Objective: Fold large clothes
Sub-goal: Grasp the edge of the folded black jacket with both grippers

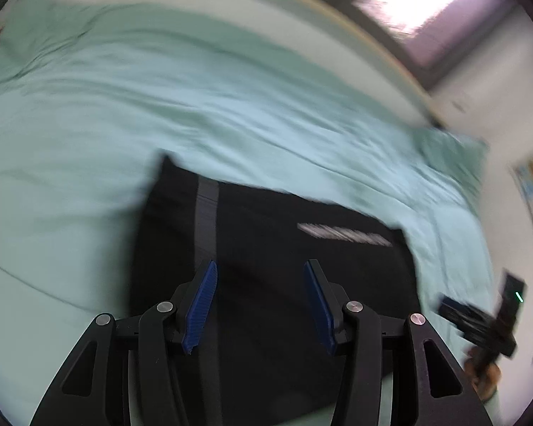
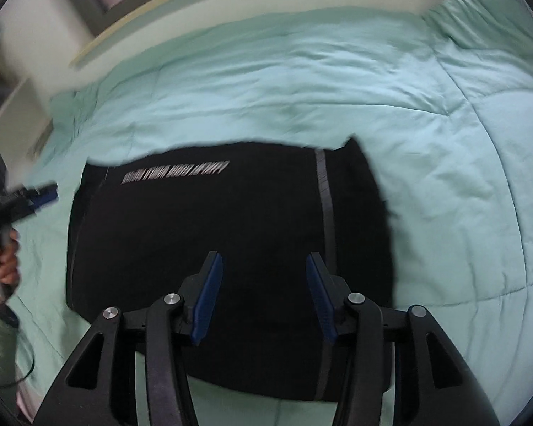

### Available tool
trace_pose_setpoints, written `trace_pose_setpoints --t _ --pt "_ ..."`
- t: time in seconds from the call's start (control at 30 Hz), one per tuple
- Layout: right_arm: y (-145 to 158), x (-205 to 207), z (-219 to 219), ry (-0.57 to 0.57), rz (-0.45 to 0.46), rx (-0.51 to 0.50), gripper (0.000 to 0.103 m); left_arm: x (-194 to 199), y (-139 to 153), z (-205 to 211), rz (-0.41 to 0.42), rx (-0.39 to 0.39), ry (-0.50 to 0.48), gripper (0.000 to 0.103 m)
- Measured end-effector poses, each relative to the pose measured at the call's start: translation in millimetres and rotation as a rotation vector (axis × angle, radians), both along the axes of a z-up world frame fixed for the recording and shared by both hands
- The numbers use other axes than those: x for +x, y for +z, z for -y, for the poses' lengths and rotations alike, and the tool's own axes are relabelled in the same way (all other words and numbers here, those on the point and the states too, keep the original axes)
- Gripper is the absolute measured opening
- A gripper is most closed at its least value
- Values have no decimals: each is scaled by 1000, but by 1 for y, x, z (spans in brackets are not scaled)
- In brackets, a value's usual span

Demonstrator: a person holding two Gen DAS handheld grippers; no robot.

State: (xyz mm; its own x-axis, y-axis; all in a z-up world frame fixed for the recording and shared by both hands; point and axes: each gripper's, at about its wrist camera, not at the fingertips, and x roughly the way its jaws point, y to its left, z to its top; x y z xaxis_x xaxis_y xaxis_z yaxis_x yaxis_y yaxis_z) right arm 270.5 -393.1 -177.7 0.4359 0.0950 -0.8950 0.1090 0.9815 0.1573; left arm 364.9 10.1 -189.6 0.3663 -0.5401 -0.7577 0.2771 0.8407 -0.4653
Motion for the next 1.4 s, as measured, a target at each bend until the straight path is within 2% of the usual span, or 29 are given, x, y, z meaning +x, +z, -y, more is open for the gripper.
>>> trace_pose_setpoints --t 0.07,0.13,0.2,0.27,0.33,0.37,0.47,0.53,0.6,0.7,0.77,0.83,0.87,0.93,1.0,1.07,1.17,1.2,1.27,1.33,1.4 --pt "-13 -2 -24 -3 -7 -31 52 -36 0 30 43 -11 -79 53" --pt "-29 2 -33 -15 -29 -3 52 -60 -17 61 49 57 -132 54" --pt "-53 8 -41 -38 -58 -11 53 -68 -43 86 4 115 -163 54" --pt "-83 14 -49 -37 -124 -68 66 -66 -90 104 -68 205 -164 53" --pt "-104 16 -54 -31 -150 -89 67 -60 -113 104 -101 201 -130 54" --pt "-110 15 -54 -31 -150 -87 67 -54 -119 99 -136 160 -92 54" --pt "-107 14 -48 -30 -159 -55 67 -49 -104 95 -163 126 -85 54" --pt "-89 16 -42 -35 -156 -20 67 -52 -80 93 -102 101 -109 54" --pt "-56 22 -39 -27 -55 -4 67 -47 -54 91 -29 86 -104 54" --pt "-30 48 -41 -27 33 -34 70 -18 -52 91 -37 91 -45 55" --pt "-41 78 -43 -35 9 -44 72 6 -74 92 -110 94 -24 55" --pt "-77 102 -46 -50 -93 -69 72 19 -101 97 -187 123 -9 55" --pt "-100 110 -45 -55 -158 -64 74 24 -110 99 -198 131 -7 55" --pt "-127 118 -39 -81 -214 -58 80 29 -119 103 -184 158 -11 55" --pt "-131 121 -40 -89 -227 -72 82 29 -121 109 -150 200 -30 55" --pt "-130 121 -41 -82 -227 -82 83 26 -116 110 -138 210 -36 55" --pt "-110 104 -39 -84 -187 -62 82 8 -92 96 -114 151 -37 55" --pt "-99 93 -38 -85 -172 -58 82 1 -84 88 -102 152 -30 55" --pt "-71 58 -37 -75 -122 -51 82 -20 -69 65 -75 166 -6 56" --pt "-57 24 -37 -75 -91 -41 82 -40 -65 38 -70 171 41 56" --pt "-55 -11 -37 -88 -97 -20 82 -59 -66 17 -86 157 100 56"
